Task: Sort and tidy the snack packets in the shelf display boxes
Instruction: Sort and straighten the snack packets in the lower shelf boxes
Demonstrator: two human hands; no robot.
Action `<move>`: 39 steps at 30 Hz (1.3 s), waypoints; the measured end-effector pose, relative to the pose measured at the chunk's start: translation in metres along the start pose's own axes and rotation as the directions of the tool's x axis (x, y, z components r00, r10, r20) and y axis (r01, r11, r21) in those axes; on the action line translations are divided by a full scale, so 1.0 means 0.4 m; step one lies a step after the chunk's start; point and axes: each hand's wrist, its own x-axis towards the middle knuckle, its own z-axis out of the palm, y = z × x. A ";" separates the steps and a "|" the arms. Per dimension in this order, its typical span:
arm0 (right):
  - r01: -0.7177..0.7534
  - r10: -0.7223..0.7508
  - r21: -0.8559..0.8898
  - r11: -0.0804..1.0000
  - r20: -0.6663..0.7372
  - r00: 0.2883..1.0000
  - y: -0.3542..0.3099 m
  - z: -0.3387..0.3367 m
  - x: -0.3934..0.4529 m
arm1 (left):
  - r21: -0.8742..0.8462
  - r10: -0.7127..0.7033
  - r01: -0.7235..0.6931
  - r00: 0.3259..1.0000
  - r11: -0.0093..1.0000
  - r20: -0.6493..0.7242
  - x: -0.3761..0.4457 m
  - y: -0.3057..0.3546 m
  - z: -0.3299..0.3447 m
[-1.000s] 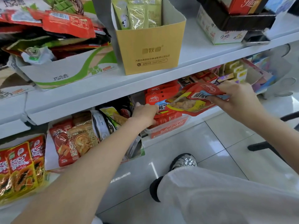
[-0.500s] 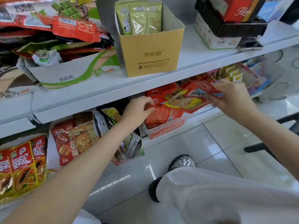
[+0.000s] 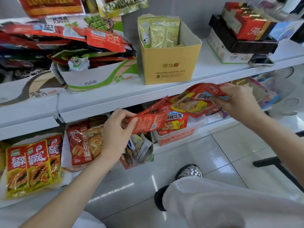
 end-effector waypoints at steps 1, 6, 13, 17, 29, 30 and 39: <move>-0.015 0.015 -0.016 1.000 0.033 0.999 -0.003 0.014 0.015 | 0.010 0.003 -0.003 1.000 1.000 -0.002 0.003 -0.001 -0.012; 0.073 -0.062 -0.048 0.996 0.187 0.980 -0.017 0.051 0.074 | 0.018 -0.012 0.013 1.000 1.000 -0.025 0.012 -0.009 -0.053; 0.088 0.028 -0.203 0.975 0.508 0.861 -0.018 0.165 0.081 | 0.014 -0.029 0.028 0.999 0.999 0.027 0.001 -0.030 -0.069; -0.005 0.139 -0.399 0.917 0.308 0.941 -0.009 0.202 0.035 | -0.003 -0.010 0.010 0.998 1.000 0.061 0.009 -0.023 -0.080; -0.501 0.058 0.545 0.673 0.636 0.770 -0.268 0.071 -0.070 | -0.267 -0.141 0.249 0.919 0.931 0.367 -0.025 0.055 -0.151; -0.512 0.046 0.559 0.652 0.645 0.762 -0.290 0.071 -0.063 | -0.274 -0.167 0.274 0.919 0.922 0.357 -0.026 0.055 -0.172; -0.692 0.132 0.599 0.404 0.710 0.692 -0.480 0.090 0.012 | -0.153 -0.192 0.202 0.979 0.967 0.074 -0.053 0.008 -0.384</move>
